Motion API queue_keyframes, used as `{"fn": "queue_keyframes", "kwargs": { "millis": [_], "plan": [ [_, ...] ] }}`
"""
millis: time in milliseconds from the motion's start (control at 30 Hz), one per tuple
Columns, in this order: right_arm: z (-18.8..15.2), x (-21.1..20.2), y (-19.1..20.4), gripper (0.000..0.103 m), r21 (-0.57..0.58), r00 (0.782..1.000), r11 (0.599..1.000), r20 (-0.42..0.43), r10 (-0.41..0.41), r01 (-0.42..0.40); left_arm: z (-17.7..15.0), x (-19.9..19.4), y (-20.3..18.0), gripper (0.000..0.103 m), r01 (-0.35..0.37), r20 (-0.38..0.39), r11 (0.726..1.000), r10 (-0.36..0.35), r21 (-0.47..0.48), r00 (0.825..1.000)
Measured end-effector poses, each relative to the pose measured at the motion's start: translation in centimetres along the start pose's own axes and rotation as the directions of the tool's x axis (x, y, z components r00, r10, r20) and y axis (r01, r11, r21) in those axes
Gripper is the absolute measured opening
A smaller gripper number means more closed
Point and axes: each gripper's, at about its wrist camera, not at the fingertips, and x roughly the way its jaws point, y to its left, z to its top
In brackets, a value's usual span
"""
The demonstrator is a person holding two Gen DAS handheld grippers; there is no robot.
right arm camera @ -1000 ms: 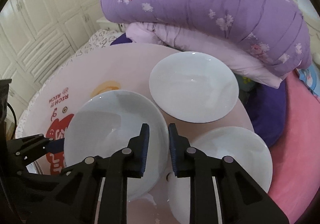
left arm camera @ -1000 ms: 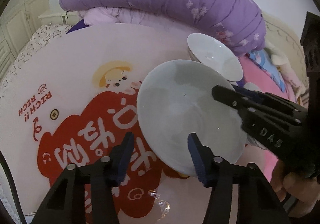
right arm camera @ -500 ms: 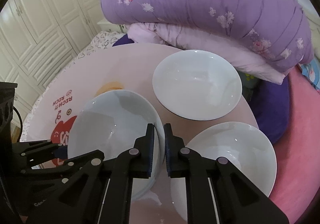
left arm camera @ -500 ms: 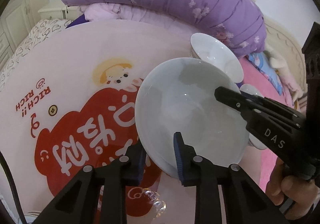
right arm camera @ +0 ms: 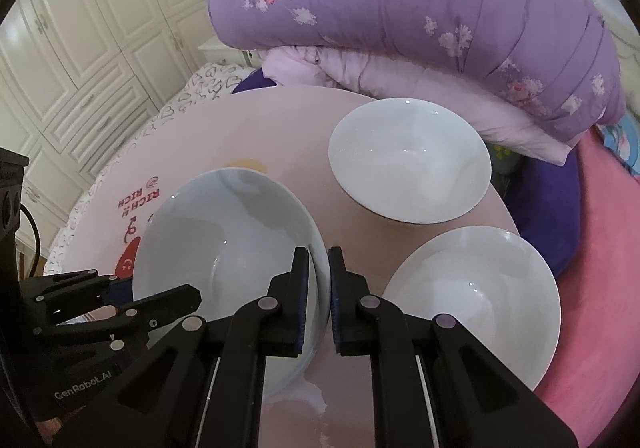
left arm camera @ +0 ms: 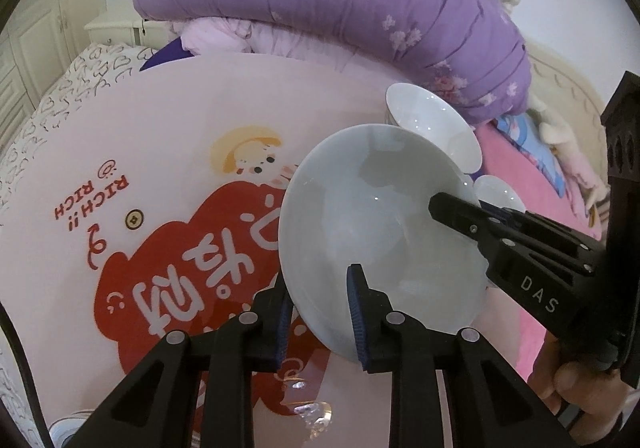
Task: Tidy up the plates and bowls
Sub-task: 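Lift the white bowl with both grippers and carry it toward the plate stack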
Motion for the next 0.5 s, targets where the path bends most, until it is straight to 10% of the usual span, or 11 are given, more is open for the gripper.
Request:
{"fn": "queue_keyframes", "kwargs": {
  "millis": [500],
  "plan": [
    [-1.6, -4.3, 1.8, 0.009, 0.033, 0.999, 0.999, 0.038, -0.007, 0.005, -2.0, -5.4, -0.1, 0.021, 0.029, 0.023, 0.999, -0.03, 0.039, 0.999]
  ]
}}
